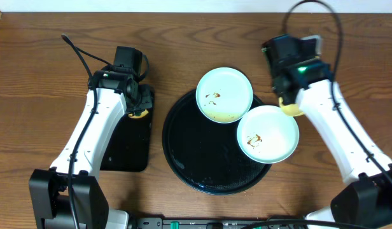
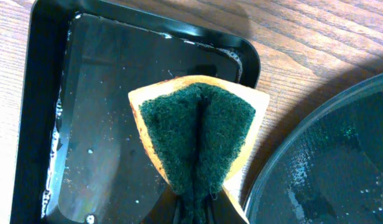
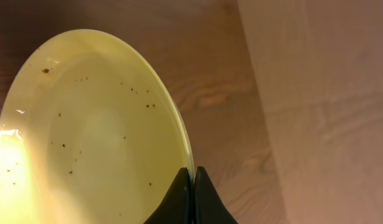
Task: Clean dirty plates on tray and stack at the side
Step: 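Grip the yellow plate rim with the right gripper and lift it off, then set the yellow plate down on the table right of the tray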
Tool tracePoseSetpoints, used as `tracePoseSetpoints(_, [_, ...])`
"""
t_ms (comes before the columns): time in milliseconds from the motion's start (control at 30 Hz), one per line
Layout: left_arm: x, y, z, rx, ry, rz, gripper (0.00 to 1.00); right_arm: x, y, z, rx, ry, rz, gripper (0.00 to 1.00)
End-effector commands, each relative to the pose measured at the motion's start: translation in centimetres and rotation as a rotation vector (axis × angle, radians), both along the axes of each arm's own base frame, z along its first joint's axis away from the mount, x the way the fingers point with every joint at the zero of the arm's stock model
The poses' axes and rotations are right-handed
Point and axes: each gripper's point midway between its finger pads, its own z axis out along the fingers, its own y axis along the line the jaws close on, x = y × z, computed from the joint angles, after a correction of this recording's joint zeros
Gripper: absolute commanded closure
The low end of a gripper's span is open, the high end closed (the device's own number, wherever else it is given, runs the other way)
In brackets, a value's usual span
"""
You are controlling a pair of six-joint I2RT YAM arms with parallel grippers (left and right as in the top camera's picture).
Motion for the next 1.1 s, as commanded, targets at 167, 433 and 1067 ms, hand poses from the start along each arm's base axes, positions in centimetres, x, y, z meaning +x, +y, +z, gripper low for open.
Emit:
tracePoseSetpoints(167, [0.5,0.0,0.5,-0.011,-0.014,0.008,0.92,-0.5,-6.9,-0.6,0.108,-0.041,-0.214,0.99])
tracePoseSetpoints(433, [0.5,0.0,0.3,-0.011,-0.012,0.008,0.93,-1.7,-12.9,-2.8,0.226,-0.035,-0.369,0.99])
tracePoseSetpoints(1067, [0.5,0.0,0.3,-0.010,-0.012,0.004,0.92,-1.8,-12.6,-16.1,0.421,0.257,-0.454,0.99])
